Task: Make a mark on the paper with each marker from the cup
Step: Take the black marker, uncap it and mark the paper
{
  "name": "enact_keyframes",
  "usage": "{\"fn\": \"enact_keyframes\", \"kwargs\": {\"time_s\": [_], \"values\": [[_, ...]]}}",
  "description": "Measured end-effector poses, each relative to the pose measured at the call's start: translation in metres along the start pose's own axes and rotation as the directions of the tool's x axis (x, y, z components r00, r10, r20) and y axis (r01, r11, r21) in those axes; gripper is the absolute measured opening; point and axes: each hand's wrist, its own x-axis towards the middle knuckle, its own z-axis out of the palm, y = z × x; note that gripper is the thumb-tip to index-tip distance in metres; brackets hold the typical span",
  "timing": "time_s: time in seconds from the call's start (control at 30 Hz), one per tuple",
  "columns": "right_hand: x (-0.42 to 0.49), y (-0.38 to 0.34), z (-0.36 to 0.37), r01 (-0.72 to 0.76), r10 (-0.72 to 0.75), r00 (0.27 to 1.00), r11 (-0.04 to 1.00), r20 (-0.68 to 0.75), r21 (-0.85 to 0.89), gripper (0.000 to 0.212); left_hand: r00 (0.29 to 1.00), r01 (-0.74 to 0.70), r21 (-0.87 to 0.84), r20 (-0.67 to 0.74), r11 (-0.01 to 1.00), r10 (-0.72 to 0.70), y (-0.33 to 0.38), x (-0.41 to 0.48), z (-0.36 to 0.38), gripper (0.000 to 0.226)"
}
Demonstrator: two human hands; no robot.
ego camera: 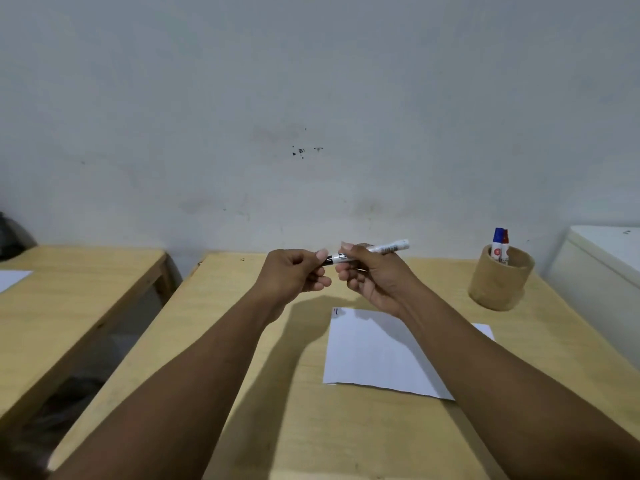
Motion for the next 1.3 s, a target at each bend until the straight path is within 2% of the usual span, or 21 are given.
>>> {"fn": "enact_keyframes", "kwargs": {"time_s": [0.1,0.17,0.3,0.37,0.43,0.53,0.6,0.8,0.9,1.13,1.3], "values": [[0.003,-0.002,-0.006,0.066,-0.063,0.997,0.997,0.053,-0.051,0.007,0.997,0.047,-0.097,-0.057,0.994,-0.053,-0.009,0.003,-0.003,0.028],[0.004,-0.009,-0.015,0.107,-0.106,0.994,0.993,0.038,-0.045,0.004,0.989,0.062,-0.160,-0.124,0.985,-0.082,-0.018,0.005,-0.014,0.028],[0.008,-0.006,-0.032,0.062,-0.069,0.996,0.992,-0.062,-0.110,0.016,0.977,0.085,-0.145,-0.183,0.986,-0.111,-0.040,0.005,-0.032,0.026],[0.009,0.012,-0.032,0.006,-0.031,0.993,0.977,-0.116,-0.212,0.020,0.981,0.139,-0.163,-0.114,0.977,-0.158,-0.045,0.004,-0.028,0.025],[0.010,0.033,-0.027,-0.007,-0.045,0.981,0.963,-0.187,-0.268,0.015,0.971,0.235,-0.175,0.002,0.956,-0.239,-0.046,0.000,-0.019,0.026],[0.012,0.059,-0.024,-0.002,-0.076,0.961,0.959,-0.264,-0.284,0.004,0.917,0.379,-0.135,0.187,0.916,-0.352,-0.051,-0.004,-0.012,0.029],[0.014,0.071,-0.026,0.004,-0.104,0.949,0.949,-0.298,-0.316,0.004,0.886,0.428,-0.102,0.246,0.898,-0.394,-0.054,-0.005,-0.013,0.028],[0.017,0.080,-0.029,0.025,-0.166,0.934,0.913,-0.316,-0.407,0.015,0.848,0.498,-0.096,0.261,0.862,-0.461,-0.056,0.000,-0.015,0.024],[0.017,0.081,-0.029,0.021,-0.163,0.938,0.906,-0.305,-0.423,0.008,0.845,0.505,-0.092,0.254,0.858,-0.470,-0.056,0.001,-0.015,0.023],[0.020,0.085,-0.030,0.040,-0.181,0.941,0.899,-0.287,-0.436,0.011,0.850,0.496,-0.092,0.256,0.863,-0.461,-0.058,0.003,-0.014,0.023],[0.017,0.081,-0.030,0.043,-0.152,0.953,0.925,-0.263,-0.378,0.010,0.850,0.495,-0.084,0.253,0.865,-0.462,-0.058,0.005,-0.015,0.024]]}}
